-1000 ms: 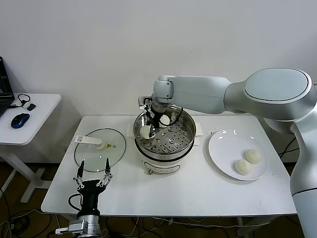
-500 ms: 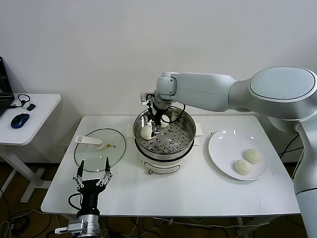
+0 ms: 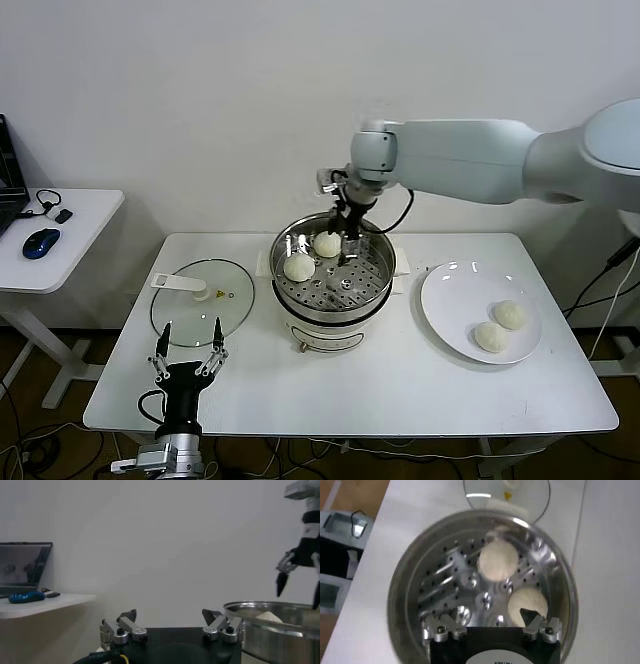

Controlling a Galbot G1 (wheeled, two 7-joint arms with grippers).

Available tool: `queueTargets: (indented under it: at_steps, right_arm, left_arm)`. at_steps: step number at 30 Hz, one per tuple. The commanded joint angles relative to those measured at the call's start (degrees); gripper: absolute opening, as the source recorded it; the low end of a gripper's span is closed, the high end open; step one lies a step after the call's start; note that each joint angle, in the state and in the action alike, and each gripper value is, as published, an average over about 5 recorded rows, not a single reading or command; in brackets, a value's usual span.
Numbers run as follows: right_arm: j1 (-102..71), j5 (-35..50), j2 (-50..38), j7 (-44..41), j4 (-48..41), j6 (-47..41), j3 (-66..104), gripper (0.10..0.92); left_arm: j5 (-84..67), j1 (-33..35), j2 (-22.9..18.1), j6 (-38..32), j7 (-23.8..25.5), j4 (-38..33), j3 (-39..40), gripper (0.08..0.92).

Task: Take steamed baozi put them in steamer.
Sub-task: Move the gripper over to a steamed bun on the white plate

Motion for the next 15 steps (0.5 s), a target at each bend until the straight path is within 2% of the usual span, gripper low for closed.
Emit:
queueTargets:
  at_steps: [1,15]
  right_arm:
    - [6.13,-2.29,-13.63,-1.08,9.52,0.65,-5.59,0.823]
    - [4.17,-15.68,-30.27,-3.60,12.14,6.45,-9.32,0.823]
  left_arm:
    - [0.32,-0.02,-1.91,-0.10,0.02,0.32,0.15,0.823]
    - [1.80,-0.37,-2.81,-0.32,-0.14,1.50,0.62,0.823]
